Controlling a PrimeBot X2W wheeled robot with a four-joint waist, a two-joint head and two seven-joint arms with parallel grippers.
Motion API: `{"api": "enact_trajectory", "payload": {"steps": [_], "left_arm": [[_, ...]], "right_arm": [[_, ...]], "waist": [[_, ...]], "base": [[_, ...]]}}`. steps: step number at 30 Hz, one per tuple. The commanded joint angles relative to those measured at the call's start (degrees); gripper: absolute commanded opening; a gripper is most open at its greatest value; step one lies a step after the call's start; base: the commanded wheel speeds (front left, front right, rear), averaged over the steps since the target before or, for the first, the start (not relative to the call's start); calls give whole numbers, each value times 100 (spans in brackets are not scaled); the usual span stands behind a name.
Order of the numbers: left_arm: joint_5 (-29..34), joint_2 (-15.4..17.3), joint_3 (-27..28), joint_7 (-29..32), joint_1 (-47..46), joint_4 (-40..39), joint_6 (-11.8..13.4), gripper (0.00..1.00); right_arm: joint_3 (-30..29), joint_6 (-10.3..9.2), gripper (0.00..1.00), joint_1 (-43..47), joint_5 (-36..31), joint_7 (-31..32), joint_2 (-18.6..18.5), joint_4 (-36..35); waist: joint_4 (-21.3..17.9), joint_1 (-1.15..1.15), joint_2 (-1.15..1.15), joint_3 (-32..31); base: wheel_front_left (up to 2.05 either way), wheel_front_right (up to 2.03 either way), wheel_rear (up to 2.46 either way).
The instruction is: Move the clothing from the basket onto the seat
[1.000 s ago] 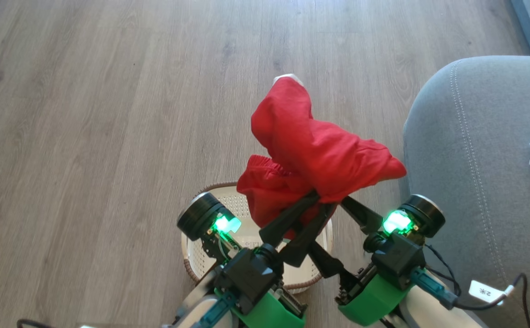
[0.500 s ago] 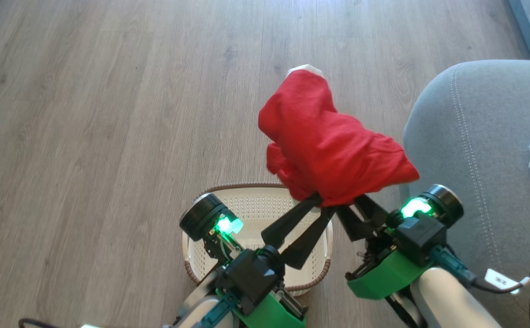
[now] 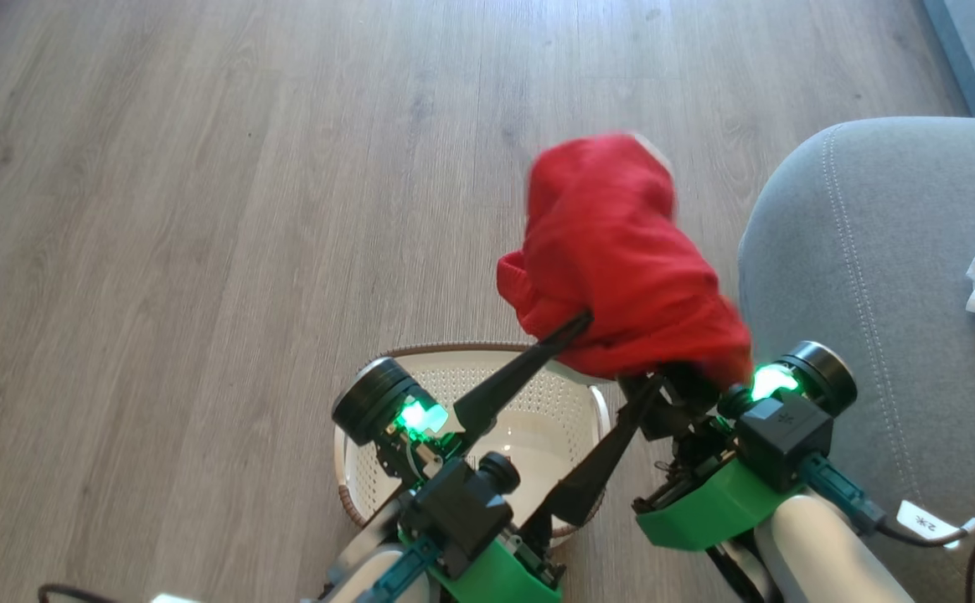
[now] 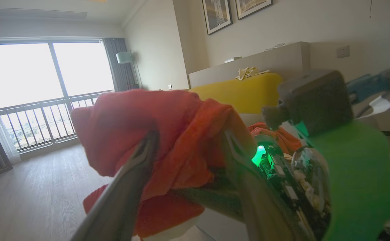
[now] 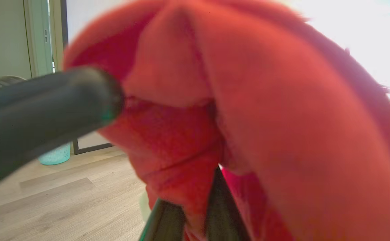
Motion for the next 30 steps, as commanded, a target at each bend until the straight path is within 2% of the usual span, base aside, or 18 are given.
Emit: {"api": "enact_trajectory", "payload": {"steps": [1, 16, 30], "left_arm": [[-26, -44, 167, -26, -143, -101, 38, 100], [2, -44, 315, -26, -119, 49, 50, 100], [-78, -44, 593, -26, 83, 465, -54, 100]], "right_arm": [[31, 40, 0, -125, 18, -12, 88, -250], [-658, 40, 0, -191, -275, -12, -128, -404], [-1119, 40, 0, -142, -445, -12, -367, -545]], "waist": [[6, 0, 0, -3], [-19, 0, 0, 152], [-56, 0, 0, 225]], "base": [[0, 0, 0], [0, 0, 0], [0, 0, 0]]}}
